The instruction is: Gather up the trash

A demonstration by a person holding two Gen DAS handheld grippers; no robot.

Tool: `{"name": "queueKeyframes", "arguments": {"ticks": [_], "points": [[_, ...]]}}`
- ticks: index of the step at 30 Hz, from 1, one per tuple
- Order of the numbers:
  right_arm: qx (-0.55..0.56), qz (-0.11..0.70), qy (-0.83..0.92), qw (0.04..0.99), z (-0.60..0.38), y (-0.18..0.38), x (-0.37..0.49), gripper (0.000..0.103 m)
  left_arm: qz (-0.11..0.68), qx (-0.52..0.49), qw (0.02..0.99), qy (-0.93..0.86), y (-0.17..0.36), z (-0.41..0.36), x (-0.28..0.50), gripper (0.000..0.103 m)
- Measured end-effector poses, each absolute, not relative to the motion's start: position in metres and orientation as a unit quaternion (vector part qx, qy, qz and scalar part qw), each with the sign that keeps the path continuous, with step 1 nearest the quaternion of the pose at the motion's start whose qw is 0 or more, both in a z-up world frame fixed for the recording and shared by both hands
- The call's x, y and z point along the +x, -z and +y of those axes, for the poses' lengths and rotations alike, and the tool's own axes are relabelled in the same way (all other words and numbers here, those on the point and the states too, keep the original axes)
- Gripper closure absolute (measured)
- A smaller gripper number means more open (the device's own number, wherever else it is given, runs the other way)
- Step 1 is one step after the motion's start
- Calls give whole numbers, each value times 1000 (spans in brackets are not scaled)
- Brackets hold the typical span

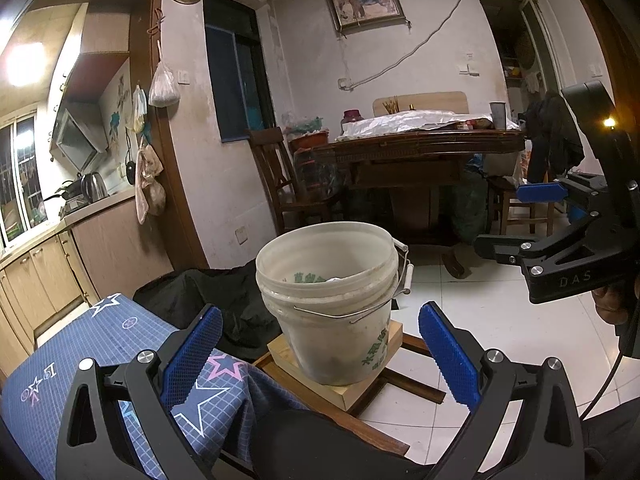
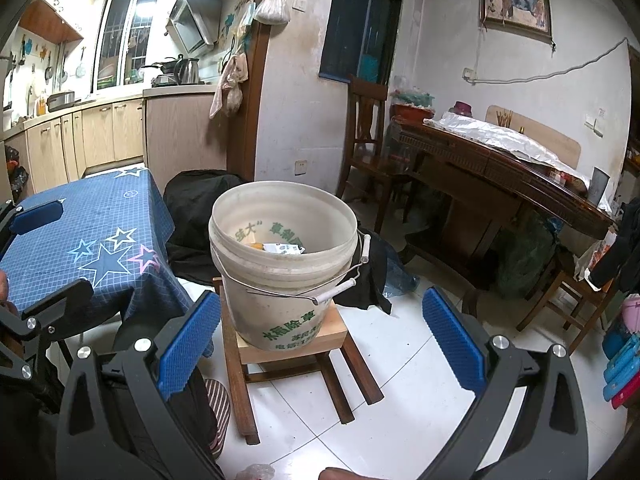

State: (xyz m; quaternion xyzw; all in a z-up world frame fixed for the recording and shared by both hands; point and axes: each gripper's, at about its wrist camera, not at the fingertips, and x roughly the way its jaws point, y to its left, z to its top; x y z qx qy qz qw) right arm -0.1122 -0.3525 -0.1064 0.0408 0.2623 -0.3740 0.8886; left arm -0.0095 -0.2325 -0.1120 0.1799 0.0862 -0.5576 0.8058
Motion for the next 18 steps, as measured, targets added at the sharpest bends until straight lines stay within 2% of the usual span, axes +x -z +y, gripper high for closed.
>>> {"name": "queueKeyframes", "arguments": {"ticks": [8,18], "points": [[39,264,371,889,-351,110,-109,5,88,162,826,533,114,-231,-2,5],[39,266,369,890,-348,111,-105,5,96,195,815,537,119,-239,-7,5]]}}
